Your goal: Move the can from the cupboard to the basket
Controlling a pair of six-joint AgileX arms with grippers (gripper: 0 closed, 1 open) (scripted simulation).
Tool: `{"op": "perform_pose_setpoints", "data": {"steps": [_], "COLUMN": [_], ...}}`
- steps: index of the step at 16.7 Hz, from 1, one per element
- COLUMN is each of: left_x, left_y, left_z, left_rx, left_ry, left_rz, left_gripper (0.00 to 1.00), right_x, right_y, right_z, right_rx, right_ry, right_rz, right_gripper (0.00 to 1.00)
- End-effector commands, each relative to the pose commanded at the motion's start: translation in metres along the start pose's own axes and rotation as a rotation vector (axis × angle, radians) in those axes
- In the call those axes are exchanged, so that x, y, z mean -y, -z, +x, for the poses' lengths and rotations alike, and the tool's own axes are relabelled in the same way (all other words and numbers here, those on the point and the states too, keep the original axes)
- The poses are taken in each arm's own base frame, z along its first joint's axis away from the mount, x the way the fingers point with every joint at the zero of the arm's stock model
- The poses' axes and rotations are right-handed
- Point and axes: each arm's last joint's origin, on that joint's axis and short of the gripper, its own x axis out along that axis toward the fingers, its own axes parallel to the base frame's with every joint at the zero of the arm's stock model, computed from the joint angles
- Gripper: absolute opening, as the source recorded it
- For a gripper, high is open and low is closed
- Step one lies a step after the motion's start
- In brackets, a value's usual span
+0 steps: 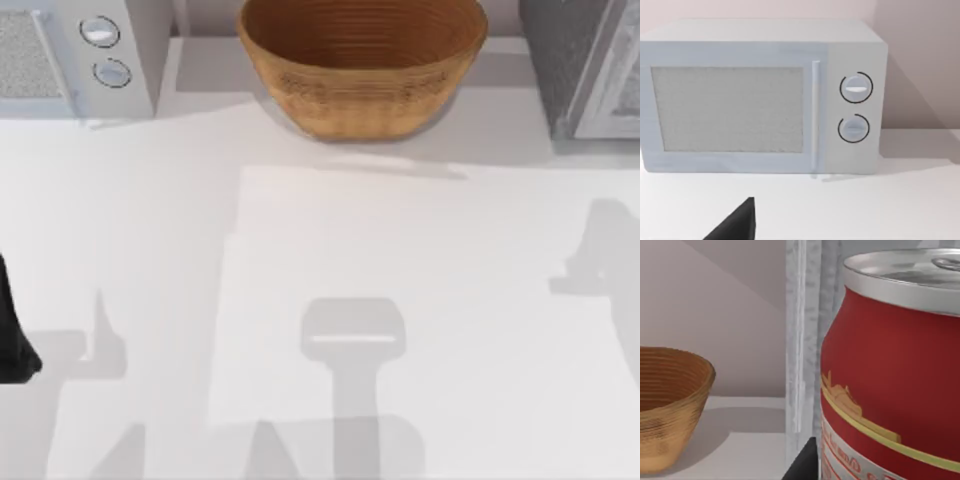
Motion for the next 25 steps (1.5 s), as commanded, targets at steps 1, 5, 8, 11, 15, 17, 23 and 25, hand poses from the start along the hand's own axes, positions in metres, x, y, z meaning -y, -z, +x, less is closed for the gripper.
{"op": "perform_pose_setpoints", "data": {"steps": [1,5,8,11,15,17,23,25], "left_x": [0.0,0.0,0.0,0.0,0.0,0.0,0.0,0.0], "left_y": [0.0,0.0,0.0,0.0,0.0,0.0,0.0,0.0], "left_z": [0.0,0.0,0.0,0.0,0.0,0.0,0.0,0.0], "left_rx": [0.0,0.0,0.0,0.0,0.0,0.0,0.0,0.0], "left_ry": [0.0,0.0,0.0,0.0,0.0,0.0,0.0,0.0], "left_rz": [0.0,0.0,0.0,0.0,0.0,0.0,0.0,0.0], "left_gripper": [1.0,1.0,1.0,1.0,1.0,1.0,1.0,1.0], "right_x": [0.003,0.011,0.014,0.016,0.015,0.015,0.008,0.002], "right_y": [0.027,0.11,0.144,0.156,0.159,0.156,0.08,0.042], "right_z": [-0.002,-0.008,-0.008,-0.007,-0.005,-0.006,-0.002,0.011], "right_rx": [-0.006,0.035,0.085,0.108,0.092,0.097,0.172,0.185], "right_ry": [-0.001,-0.007,-0.009,-0.01,-0.012,-0.013,-0.019,-0.018], "right_rz": [0.002,0.015,0.019,0.019,0.021,0.021,0.028,0.033], "right_gripper": [0.0,0.0,0.0,0.0,0.0,0.0,0.0,0.0]}}
